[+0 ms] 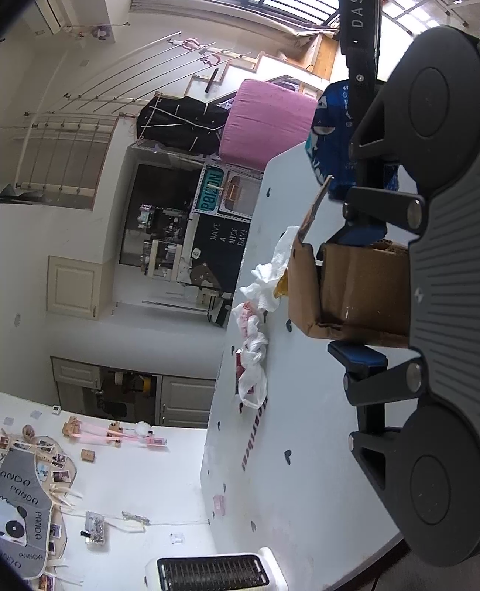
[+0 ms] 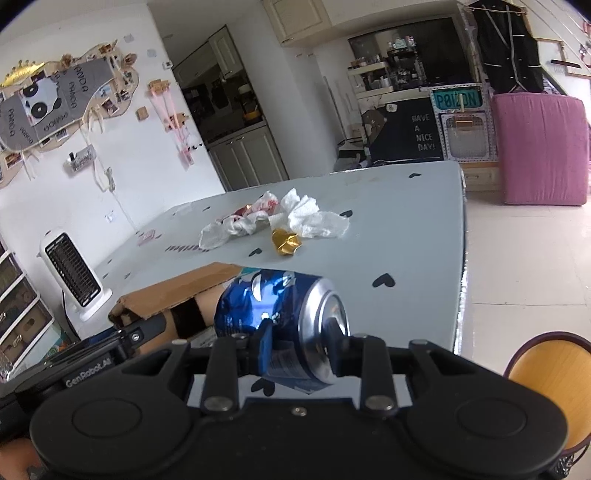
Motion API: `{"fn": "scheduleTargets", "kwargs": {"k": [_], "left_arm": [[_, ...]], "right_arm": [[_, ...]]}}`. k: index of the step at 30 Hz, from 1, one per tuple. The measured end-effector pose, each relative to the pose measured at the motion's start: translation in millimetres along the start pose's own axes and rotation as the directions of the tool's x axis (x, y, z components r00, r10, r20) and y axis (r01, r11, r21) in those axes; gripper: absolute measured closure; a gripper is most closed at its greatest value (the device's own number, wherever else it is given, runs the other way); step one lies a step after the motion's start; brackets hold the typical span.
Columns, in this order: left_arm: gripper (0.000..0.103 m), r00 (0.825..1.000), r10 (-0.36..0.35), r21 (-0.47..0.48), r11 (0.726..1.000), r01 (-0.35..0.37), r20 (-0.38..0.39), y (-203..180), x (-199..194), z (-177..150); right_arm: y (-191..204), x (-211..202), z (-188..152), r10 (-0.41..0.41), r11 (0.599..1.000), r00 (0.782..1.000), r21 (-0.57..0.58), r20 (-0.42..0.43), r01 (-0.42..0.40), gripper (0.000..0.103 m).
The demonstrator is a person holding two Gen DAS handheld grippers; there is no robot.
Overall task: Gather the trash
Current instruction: 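Carry the box and can off the table over the yellow wastebasket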
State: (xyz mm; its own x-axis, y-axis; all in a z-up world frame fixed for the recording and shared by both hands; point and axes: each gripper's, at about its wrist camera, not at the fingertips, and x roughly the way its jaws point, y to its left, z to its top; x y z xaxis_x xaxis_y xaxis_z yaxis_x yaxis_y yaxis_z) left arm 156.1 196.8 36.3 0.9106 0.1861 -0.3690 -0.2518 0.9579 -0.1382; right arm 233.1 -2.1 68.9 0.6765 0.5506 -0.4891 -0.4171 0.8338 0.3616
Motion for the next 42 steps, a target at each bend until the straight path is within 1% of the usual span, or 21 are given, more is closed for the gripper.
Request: {"fn": "scheduleTargets", "kwargs": {"k": [5, 10, 14, 18, 23, 30, 36, 42], "left_arm": [[0.05, 1.0, 0.007, 0.005, 1.0, -0.007, 0.03, -3, -12, 9], [0.05, 0.999, 0.007, 0.018, 1.0, -0.008, 0.042, -10, -20, 16], [0.05, 0.999, -0.005, 0.043, 0.999, 0.003, 0.047, -23, -25, 21], [0.05, 0.998, -0.031, 0.063, 0.998, 0.028, 0.051, -42, -26, 23], [0.05, 0.996, -0.077, 0.093, 0.993, 0.073, 0.048, -72, -25, 21], [0.05, 0.987, -0.16, 0.132, 0.979, 0.156, 0.026, -125, -16, 12], [0.05, 0.972, -0.232, 0.165, 0.959, 0.232, -0.019, -171, -5, -3], [0.05, 0.954, -0.29, 0.192, 0.935, 0.299, -0.075, -213, 8, -20]], "right_arm": [[-6, -13, 3, -0.009, 1.0, 1.0, 0.017, 0.03, 0.009, 0.073], [-9, -25, 7, -0.012, 1.0, 0.998, 0.022, 0.059, 0.011, 0.074], [-14, -38, 10, -0.019, 1.0, 0.996, 0.019, 0.088, 0.017, 0.074], [-27, -54, 12, -0.038, 0.999, 0.992, 0.032, 0.117, 0.034, 0.074], [-55, -77, 10, -0.078, 0.995, 0.986, 0.067, 0.15, 0.069, 0.075], [-106, -111, 4, -0.168, 0.981, 0.969, 0.127, 0.181, 0.146, 0.076], [-150, -136, -5, -0.255, 0.958, 0.949, 0.181, 0.183, 0.223, 0.076], [-196, -152, -19, -0.331, 0.927, 0.93, 0.238, 0.162, 0.289, 0.077]]}}
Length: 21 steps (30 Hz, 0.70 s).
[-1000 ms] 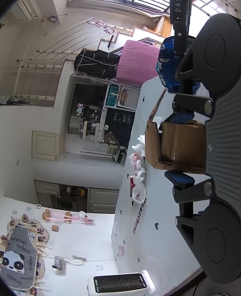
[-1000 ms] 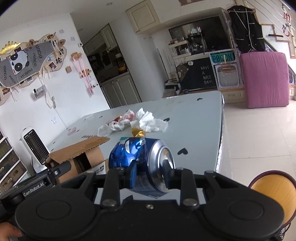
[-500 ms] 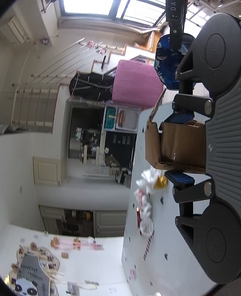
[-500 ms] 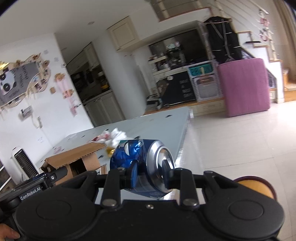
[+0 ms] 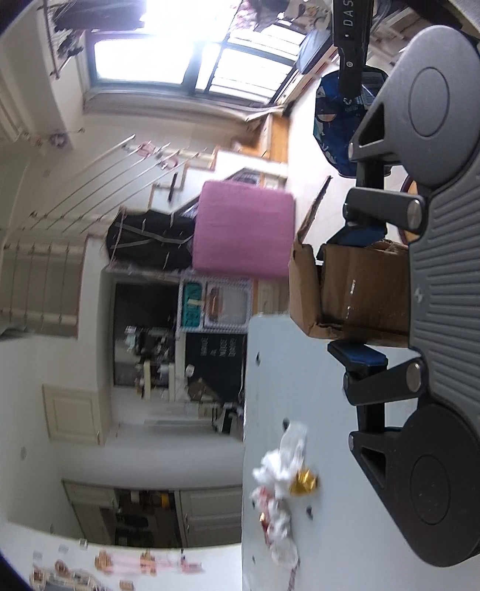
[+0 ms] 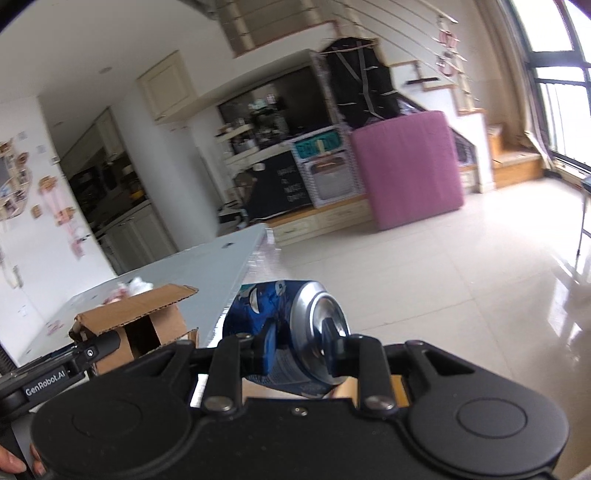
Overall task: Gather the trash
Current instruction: 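Carry the box and can off the table over the yellow wastebasket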
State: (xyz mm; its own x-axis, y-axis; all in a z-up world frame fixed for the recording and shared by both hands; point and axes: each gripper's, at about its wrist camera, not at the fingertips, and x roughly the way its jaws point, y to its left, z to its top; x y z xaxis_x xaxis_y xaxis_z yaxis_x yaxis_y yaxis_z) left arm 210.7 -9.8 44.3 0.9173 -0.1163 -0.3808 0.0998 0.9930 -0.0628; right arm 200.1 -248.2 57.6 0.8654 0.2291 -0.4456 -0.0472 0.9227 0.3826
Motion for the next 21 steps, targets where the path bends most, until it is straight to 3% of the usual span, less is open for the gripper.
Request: {"fn": "scheduleTargets", "kwargs": {"k": [11, 21], "left_arm": [[0.05, 0.99, -0.072, 0.013, 0.997, 0.074, -0.125, -53, 65, -28], [0.05, 0.965, -0.06, 0.0, 0.998, 0.062, -0.255, -71, 137, -63]], "right_arm": [[-73, 22, -12, -0.102, 0.992, 0.993, 0.063, -0.055, 0.106, 0.078], [-111, 89, -24, -0.148, 0.985, 0.975, 0.062, -0.164, 0.16, 0.078]]}}
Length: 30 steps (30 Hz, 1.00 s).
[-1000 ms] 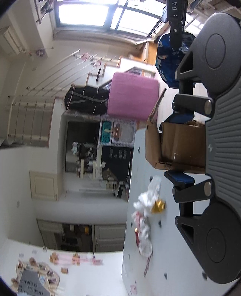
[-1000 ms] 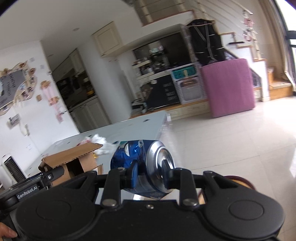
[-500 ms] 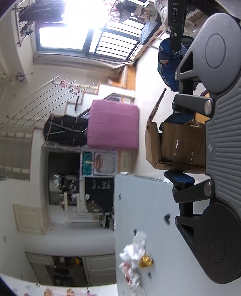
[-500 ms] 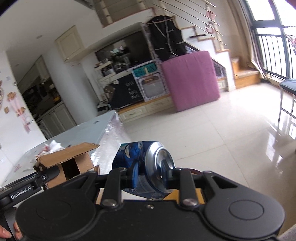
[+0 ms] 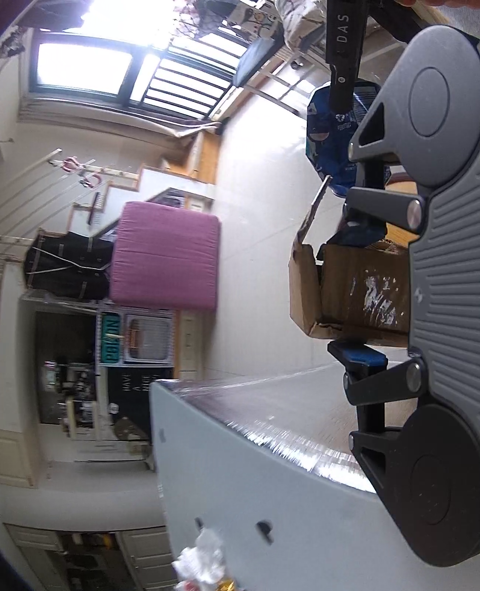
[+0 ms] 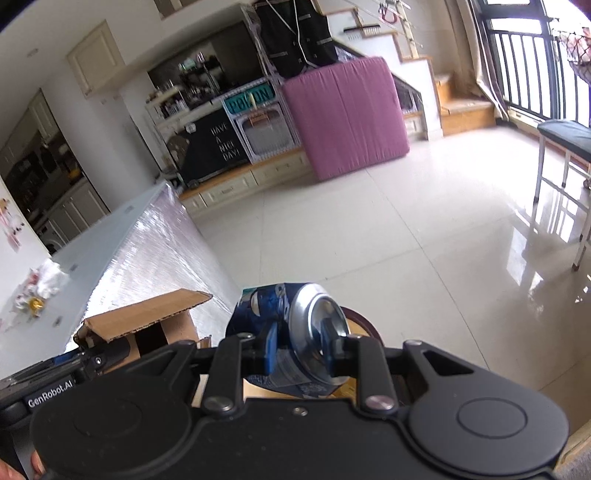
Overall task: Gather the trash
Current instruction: 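Carry the box and can off the table over the yellow wastebasket, then open the right tool to drop the can while the left tool releases the box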
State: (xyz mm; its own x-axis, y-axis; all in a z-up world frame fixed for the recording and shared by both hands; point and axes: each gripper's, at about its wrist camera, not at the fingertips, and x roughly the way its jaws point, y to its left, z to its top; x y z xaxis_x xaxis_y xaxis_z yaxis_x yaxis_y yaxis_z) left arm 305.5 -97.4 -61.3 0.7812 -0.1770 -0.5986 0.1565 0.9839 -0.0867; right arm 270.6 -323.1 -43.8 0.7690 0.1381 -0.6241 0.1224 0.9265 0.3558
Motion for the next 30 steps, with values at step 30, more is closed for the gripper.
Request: {"fn": "scheduleTargets", "kwargs": {"k": [30], "left_arm": [[0.05, 0.96, -0.009, -0.066, 0.998, -0.01, -0.28, -7, 196, -38]], "right_arm": [[11, 221, -52, -0.211, 0.823, 0.952, -0.566, -0.221, 0.05, 0.078]]}}
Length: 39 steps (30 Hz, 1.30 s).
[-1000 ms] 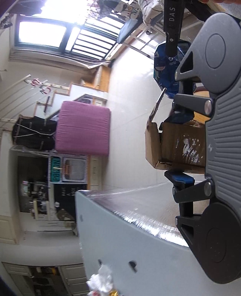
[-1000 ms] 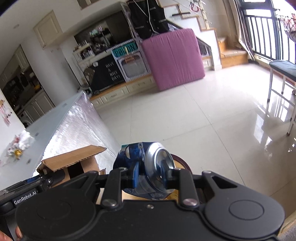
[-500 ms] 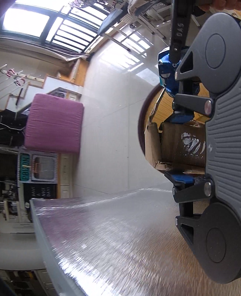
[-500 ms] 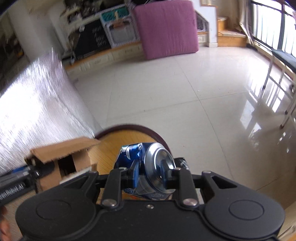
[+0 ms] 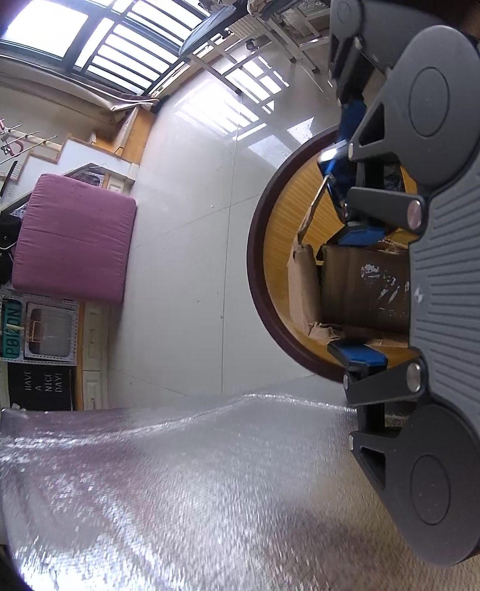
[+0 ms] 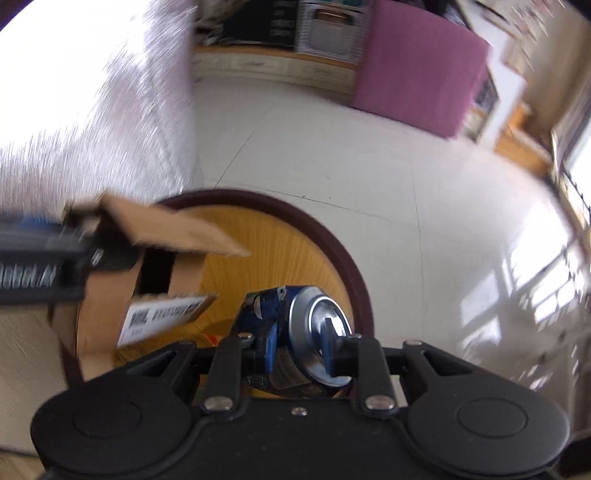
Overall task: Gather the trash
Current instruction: 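Open the right tool to drop the can while the left tool releases the box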
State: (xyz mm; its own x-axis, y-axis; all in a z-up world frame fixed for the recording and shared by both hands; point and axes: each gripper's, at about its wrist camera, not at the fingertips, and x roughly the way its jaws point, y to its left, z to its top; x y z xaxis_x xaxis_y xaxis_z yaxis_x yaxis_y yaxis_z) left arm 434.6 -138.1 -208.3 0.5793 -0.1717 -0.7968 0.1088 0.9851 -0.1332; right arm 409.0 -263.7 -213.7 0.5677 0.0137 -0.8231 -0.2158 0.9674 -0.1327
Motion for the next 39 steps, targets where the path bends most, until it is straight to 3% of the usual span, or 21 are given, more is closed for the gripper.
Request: {"fn": "scheduleTargets", "kwargs": {"k": [4, 8, 20, 23, 30, 36, 39], "left_arm": [[0.05, 1.0, -0.01, 0.019, 1.0, 0.01, -0.019, -3, 10, 0], [0.05, 0.999, -0.021, 0.013, 1.0, 0.022, -0.043, -5, 20, -1], [0.05, 0.988, -0.091, -0.004, 0.996, 0.091, -0.122, -32, 51, 12], [0.05, 0.98, -0.097, 0.052, 0.993, 0.108, -0.173, -39, 49, 10], [0.05, 0.951, -0.118, 0.102, 0.983, 0.153, -0.287, -35, 50, 1], [0.05, 0.912, -0.133, 0.165, 0.963, 0.211, -0.389, -37, 54, -22], [0.05, 0.905, -0.12, 0.206, 0.954, 0.219, -0.407, -42, 66, -30]], "right_arm": [[22, 8, -14, -0.019, 0.981, 1.0, -0.192, -0.01, 0.016, 0.075], [24, 5, -26, 0.004, 0.976, 0.999, -0.215, -0.046, -0.013, 0.073], [-14, -20, -46, 0.172, 0.984, 0.982, 0.068, -0.073, -0.167, 0.073], [-18, -30, -49, 0.192, 0.978, 0.98, 0.098, -0.06, -0.185, 0.073], [-30, -58, -49, 0.201, 0.967, 0.978, 0.172, -0.047, -0.19, 0.069], [-52, -86, -47, 0.182, 0.942, 0.983, 0.285, 0.008, -0.177, 0.063], [-61, -93, -44, 0.183, 0.919, 0.982, 0.35, 0.034, -0.184, 0.062]]}}
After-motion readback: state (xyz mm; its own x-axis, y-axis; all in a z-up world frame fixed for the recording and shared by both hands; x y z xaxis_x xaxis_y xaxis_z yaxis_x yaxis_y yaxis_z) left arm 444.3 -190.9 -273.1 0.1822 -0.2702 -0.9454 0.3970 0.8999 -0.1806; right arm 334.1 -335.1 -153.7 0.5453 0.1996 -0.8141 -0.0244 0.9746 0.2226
